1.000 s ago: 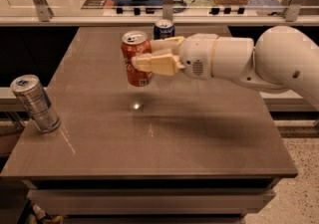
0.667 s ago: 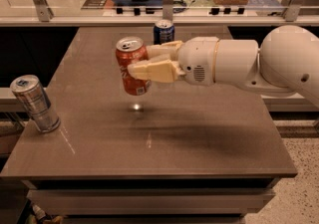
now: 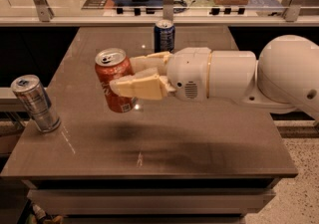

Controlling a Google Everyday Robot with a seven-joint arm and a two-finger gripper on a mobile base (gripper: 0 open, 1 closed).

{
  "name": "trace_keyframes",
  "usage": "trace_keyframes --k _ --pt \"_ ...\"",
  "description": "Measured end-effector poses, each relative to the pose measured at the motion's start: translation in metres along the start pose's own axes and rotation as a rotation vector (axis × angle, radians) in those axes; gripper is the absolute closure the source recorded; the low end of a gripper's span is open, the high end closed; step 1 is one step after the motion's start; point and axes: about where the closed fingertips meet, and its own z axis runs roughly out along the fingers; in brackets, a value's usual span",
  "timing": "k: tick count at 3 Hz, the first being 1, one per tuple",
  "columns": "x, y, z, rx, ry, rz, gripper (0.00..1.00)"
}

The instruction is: Move coke can near redbull can

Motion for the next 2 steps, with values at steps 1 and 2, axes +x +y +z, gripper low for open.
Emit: trace_keyframes --k 1,2 --pt "-0.002 0.022 0.011 -0.007 -0.018 -0.026 1.00" --pt "-0.003 0.035 0.023 -0.003 -0.027 -0.051 1.00"
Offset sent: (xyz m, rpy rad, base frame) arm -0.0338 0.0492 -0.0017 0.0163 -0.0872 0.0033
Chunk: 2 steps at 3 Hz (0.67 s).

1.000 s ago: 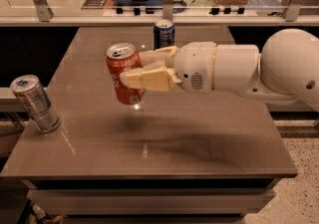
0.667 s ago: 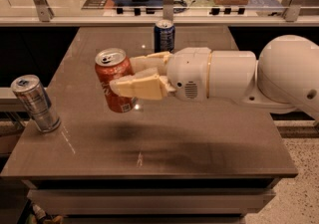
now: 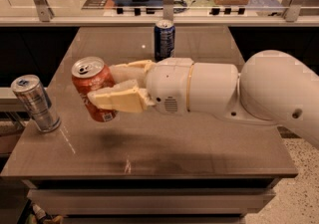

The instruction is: Move coke can near redbull can

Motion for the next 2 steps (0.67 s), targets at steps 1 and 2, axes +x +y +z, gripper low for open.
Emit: trace_keyframes --k 1,2 --pt "0.000 0.011 0.012 -0.008 0.001 -0.013 1.00" --pt "0.004 0.019 0.022 -0.022 0.004 -0.012 1.00"
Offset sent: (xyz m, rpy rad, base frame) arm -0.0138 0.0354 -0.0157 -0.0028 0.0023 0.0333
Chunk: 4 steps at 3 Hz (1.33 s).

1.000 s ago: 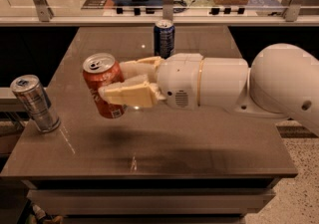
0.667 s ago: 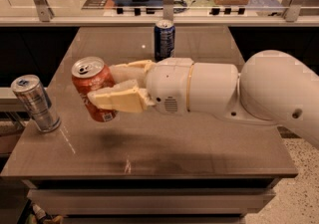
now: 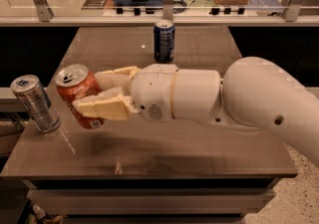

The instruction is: Move coke can near redbull can

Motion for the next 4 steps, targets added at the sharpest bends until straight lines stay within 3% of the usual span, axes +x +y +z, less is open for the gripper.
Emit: trace_keyframes --k 2,4 --pt "0.015 0.003 0.026 -0.006 0.005 0.004 1.00" --pt "0.032 0.000 0.048 -0.006 -0.030 0.019 1.00"
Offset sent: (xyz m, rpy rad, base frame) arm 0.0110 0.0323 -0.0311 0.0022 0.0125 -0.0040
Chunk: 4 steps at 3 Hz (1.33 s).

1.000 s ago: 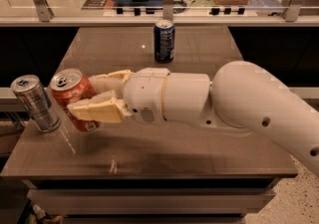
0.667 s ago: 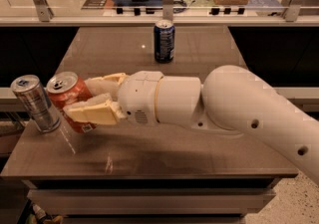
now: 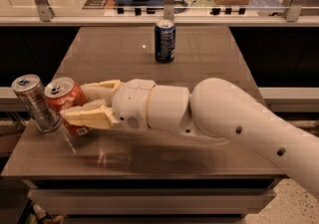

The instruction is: Move coke can near redbull can

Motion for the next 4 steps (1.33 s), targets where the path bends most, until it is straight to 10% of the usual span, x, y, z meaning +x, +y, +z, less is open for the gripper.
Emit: trace_keyframes --k 3,4 --pt "0.029 -0.004 0.007 0.021 -0.030 0.050 1.00" --pt "0.034 -0.004 0.007 0.036 -0.023 0.054 0.85"
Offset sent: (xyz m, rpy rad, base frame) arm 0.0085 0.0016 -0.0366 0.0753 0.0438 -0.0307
